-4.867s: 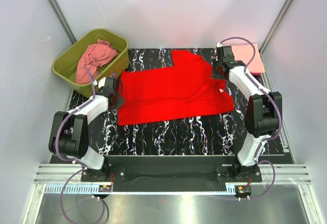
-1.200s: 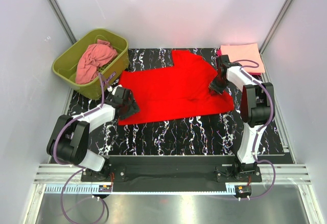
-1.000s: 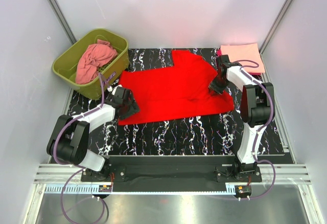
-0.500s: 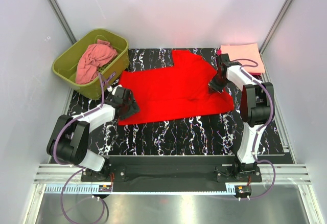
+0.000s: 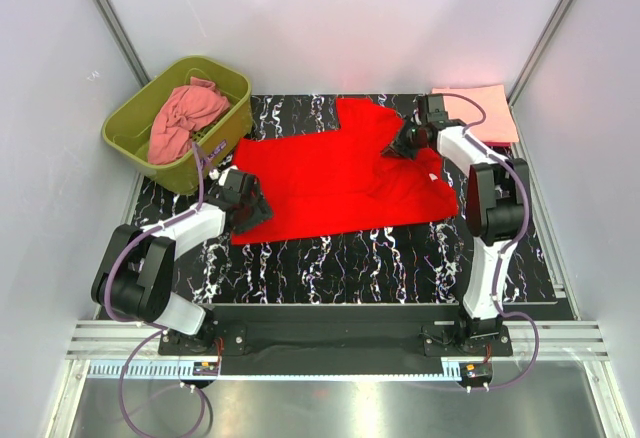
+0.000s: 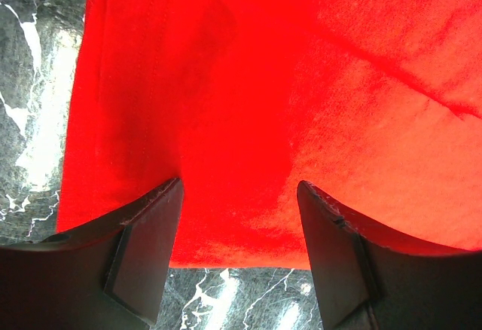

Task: Fold and stack the t-shirts
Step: Fold the tshirt

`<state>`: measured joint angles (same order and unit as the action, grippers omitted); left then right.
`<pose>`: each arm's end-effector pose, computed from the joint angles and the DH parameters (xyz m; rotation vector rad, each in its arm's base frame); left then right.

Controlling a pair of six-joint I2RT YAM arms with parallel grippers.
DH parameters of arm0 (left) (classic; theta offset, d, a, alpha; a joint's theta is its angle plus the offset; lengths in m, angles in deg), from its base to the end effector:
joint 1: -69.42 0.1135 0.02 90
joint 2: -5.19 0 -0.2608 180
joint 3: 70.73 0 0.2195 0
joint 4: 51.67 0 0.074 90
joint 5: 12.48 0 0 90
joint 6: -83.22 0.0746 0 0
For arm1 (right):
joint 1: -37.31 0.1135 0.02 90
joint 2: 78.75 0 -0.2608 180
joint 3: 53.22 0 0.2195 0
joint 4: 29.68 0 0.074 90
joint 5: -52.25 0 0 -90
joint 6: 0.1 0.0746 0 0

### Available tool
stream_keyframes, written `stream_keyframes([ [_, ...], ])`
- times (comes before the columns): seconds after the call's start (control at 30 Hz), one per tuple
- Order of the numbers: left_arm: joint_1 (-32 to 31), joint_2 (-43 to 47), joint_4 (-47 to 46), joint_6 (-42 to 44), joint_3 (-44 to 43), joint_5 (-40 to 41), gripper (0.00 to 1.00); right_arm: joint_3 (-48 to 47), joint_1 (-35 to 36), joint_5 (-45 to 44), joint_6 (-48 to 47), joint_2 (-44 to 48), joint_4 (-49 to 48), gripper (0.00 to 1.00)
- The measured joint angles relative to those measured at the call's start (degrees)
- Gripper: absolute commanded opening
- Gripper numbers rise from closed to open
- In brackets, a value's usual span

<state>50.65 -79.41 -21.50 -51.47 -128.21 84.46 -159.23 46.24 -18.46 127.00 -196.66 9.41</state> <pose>0.2593 -0.0786 0.1485 -0.6238 2.5056 -0.2653 0.4385 0.0939 0.1865 0.4701 2.5025 0.7496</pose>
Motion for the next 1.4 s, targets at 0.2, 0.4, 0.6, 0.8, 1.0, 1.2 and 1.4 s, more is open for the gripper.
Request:
stream_keyframes([
  [0.2,-0.2,0.0,0.02,-0.02,0.02,0.63,0.69,-1.42,1.6,5.79,-0.22,-3.91,-7.08,0.0],
  [0.4,-0.46,0.0,0.09,-0.33,0.04,1.25,0.69,-2.84,2.56,8.24,-0.94,-7.23,-8.59,0.3],
  [0.6,-0.76,0.61,0.48,-0.44,0.52,2.47,0.7,-6.73,1.79,-0.74,-2.03,-6.03,2.93,0.33],
  [0.8,-0.98,1.4,0.57,-0.46,1.27,2.67,0.71,1.11,-3.8,-13.18,1.25,1.03,11.52,0.26],
  [1.0,-1.29,4.17,0.24,-0.66,3.69,2.64,0.72,10.05,-9.57,-21.57,4.98,3.06,16.26,0.23],
  [1.2,-1.64,5.6,0.04,-1.66,5.09,2.58,0.72,17.81,-10.71,-28.28,8.57,8.74,17.68,0.23],
  [1.4,-3.26,10.99,2.25,-3.23,7.74,2.34,0.72,29.86,-16.41,-33.38,12.09,18.58,20.06,0.24],
])
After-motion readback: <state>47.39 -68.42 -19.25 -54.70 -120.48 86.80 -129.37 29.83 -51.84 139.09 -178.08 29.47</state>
